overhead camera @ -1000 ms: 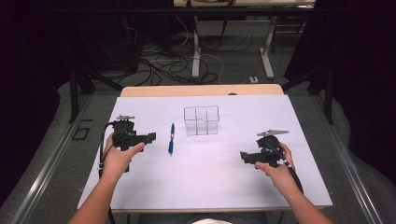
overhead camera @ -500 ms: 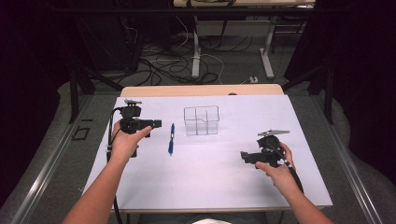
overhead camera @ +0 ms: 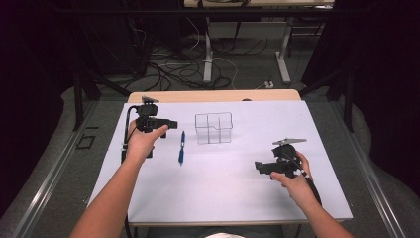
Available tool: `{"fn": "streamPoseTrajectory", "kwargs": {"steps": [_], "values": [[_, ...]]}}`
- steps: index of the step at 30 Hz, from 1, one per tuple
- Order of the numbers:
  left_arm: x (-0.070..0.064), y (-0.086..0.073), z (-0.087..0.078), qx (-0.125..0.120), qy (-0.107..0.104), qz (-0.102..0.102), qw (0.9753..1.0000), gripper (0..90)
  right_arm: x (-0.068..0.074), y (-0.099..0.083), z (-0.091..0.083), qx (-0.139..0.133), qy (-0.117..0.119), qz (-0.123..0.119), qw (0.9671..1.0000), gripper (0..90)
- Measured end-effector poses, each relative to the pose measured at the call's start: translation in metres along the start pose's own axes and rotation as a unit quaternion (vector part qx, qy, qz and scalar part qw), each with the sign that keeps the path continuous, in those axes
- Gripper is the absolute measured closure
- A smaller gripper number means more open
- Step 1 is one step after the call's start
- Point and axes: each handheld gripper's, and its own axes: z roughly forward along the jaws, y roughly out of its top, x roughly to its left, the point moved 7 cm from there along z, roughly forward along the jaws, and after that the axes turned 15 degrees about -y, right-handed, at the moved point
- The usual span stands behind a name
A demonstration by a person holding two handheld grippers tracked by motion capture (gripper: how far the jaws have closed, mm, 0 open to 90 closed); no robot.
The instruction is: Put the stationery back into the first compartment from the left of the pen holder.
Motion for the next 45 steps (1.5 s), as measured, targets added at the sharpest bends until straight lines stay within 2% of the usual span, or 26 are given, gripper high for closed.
{"fn": "streamPoseTrajectory", "kwargs": {"steps": [9,10,12,16,24,28,34,39,45], "values": [[0.008,0.004,0.014,0.026,0.021,-0.016,0.9993,30.9,-0.001,0.0,0.001,0.0,0.003,-0.001,1.0,0.0],[0.009,0.004,0.017,0.031,0.013,-0.021,0.9992,30.7,-0.001,0.0,0.001,0.0,0.001,-0.003,1.0,0.0],[0.011,0.002,0.022,0.051,0.01,-0.037,0.998,30.5,-0.001,-0.001,0.002,0.001,0.002,-0.003,1.0,0.0],[0.014,0.0,0.033,0.066,0.013,-0.053,0.9963,33.8,-0.002,-0.001,0.002,0.001,0.003,-0.003,1.0,0.1],[0.019,0.002,0.046,0.064,0.013,-0.066,0.9957,40.7,-0.001,-0.001,0.002,0.001,0.004,-0.007,1.0,0.4],[0.019,0.004,0.052,0.057,-0.004,-0.079,0.9952,47.4,-0.001,-0.001,0.002,0.002,0.004,-0.004,1.0,0.6],[0.022,0.003,0.062,0.069,0.004,-0.076,0.9947,47.1,-0.001,-0.001,0.002,0.001,0.005,-0.005,1.0,0.9],[0.028,0.003,0.069,0.073,0.007,-0.085,0.9937,46.9,-0.002,-0.001,0.002,0.001,0.006,-0.006,1.0,1.2],[0.034,0.002,0.075,0.08,0.008,-0.084,0.9932,52.9,-0.003,-0.001,0.003,-0.001,0.005,-0.009,0.9999,1.9]]}}
